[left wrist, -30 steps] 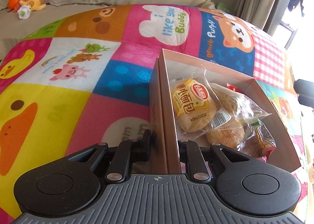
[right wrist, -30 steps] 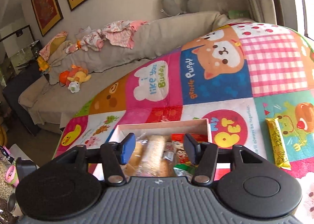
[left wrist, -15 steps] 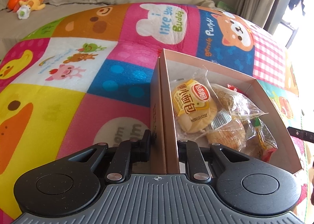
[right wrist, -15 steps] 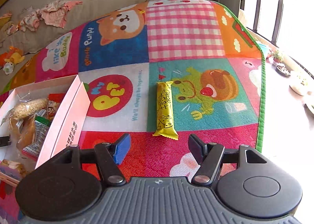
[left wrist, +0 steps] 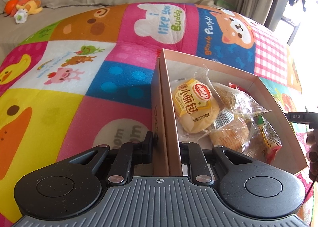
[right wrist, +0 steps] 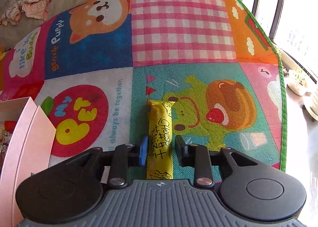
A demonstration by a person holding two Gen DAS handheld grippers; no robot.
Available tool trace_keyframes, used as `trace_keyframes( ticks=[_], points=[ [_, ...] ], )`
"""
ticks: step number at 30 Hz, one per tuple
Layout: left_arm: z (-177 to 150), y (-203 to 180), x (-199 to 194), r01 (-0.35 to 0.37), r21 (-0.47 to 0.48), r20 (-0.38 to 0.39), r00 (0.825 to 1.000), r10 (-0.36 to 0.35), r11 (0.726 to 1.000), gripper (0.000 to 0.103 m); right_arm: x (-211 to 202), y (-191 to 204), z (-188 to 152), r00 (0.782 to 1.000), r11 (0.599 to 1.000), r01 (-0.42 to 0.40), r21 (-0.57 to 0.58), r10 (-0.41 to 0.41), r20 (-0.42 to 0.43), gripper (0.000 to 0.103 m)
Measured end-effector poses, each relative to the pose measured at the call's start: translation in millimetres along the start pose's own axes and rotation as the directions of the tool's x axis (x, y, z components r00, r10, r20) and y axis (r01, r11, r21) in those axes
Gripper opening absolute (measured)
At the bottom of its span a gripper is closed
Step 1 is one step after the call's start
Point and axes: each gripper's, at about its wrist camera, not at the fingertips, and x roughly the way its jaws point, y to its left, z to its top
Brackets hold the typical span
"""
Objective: Organize objects
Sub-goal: 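Grasp the yellow cheese stick with the right gripper and lift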
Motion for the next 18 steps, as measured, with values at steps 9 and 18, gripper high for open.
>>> trace_keyframes(
  ticks=[9,18],
  points=[
    [0,0,0,-0.003,0.001,-0.003,1.0,0.003,1.0,0.018,-70,-11,-47,0.996,0.995,-0.083,-0.054,0.081,-0.039,0.024],
    [0,-1,1,-0.006,-0.015,-0.006,1.0,0.006,1.0,0.018,-197,-12,-107,0.978,0.978,-0.203,-0.036,0.205,0.049,0.024]
  ],
)
